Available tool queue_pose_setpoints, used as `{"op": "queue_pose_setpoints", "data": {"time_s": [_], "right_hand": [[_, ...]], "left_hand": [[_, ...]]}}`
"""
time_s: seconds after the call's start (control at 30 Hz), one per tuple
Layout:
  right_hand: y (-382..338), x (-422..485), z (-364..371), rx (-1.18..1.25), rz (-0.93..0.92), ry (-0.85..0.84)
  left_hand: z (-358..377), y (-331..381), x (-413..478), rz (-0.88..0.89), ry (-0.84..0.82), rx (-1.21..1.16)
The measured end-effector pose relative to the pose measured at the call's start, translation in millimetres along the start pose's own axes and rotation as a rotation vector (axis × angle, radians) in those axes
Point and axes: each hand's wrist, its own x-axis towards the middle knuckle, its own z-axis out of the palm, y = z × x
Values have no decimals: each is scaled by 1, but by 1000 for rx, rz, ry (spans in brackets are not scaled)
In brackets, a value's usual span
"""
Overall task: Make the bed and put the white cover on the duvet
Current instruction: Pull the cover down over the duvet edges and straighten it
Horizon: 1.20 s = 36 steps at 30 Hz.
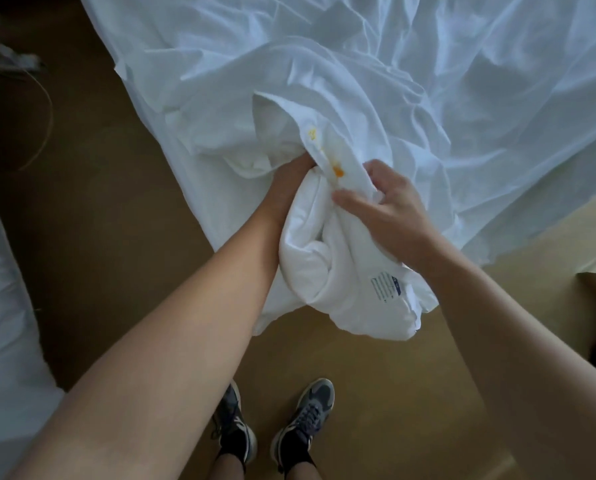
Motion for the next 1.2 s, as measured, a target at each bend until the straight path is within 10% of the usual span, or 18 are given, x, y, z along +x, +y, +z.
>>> {"op": "queue_pose_setpoints", "data": {"time_s": [0.2,0.4,0.73,1.2], "right_hand": [[-9,35,15,-164,130,-241],[-26,89,-21,-181,243,-24],[-27,176,-92,-272,204,55],[-6,335,-157,-833,4,18]], "left_hand": [[-3,-5,15,-68,305,-87],[-26,48,30,-10,75,-328],[-28,62,108,291,178,657],[1,63,264,338,128,921]]}}
